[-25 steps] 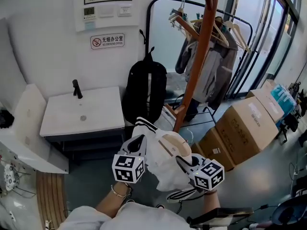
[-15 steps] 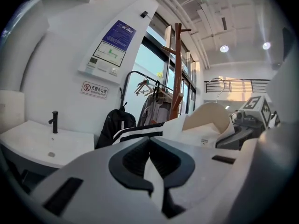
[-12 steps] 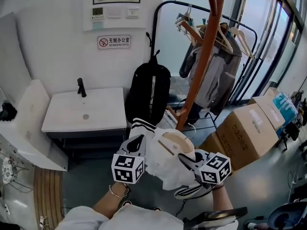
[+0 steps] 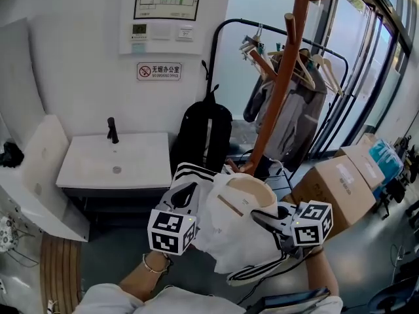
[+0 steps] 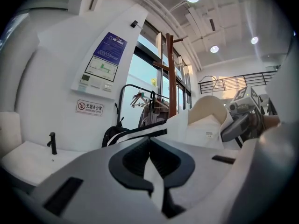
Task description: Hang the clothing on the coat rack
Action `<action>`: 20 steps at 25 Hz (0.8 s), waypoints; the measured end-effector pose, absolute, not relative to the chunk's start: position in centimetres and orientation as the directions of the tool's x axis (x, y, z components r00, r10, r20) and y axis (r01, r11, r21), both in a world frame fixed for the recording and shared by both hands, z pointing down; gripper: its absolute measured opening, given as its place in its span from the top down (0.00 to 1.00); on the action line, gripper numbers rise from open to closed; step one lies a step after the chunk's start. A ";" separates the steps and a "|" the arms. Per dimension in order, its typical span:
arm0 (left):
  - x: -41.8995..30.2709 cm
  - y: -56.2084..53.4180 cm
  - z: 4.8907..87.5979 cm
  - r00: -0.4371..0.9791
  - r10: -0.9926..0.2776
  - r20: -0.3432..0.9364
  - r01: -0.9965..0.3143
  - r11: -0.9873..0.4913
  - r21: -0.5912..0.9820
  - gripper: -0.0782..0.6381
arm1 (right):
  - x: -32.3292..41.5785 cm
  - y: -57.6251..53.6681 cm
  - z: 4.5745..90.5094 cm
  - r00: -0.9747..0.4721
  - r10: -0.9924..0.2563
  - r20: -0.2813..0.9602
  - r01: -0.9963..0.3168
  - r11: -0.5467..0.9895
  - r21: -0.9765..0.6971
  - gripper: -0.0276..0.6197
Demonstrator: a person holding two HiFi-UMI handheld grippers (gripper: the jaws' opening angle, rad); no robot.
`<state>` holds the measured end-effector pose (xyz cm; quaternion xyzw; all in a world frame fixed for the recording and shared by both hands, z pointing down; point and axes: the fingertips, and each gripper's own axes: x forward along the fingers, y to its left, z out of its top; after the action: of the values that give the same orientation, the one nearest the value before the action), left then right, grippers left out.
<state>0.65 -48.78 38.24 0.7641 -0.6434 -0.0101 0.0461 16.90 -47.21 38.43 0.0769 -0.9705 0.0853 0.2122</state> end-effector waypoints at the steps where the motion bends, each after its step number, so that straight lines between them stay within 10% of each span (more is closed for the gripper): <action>1: 0.7 -48.7 37.7 0.171 -0.984 0.038 -0.983 -0.168 0.079 0.88 | 17.1 -47.1 37.8 -0.898 -0.103 0.428 -0.177 0.975 -0.136 0.92; 20: 1.9 -47.5 19.9 0.212 -0.961 -0.180 -0.976 -0.199 -0.085 0.88 | 18.7 -45.1 20.2 -0.873 0.042 0.486 -0.046 0.985 -0.167 0.92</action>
<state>1.87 -47.51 19.88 0.7732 -0.6263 -0.0432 -0.0901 18.66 -45.13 20.22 0.0011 -0.9639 0.0867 0.2518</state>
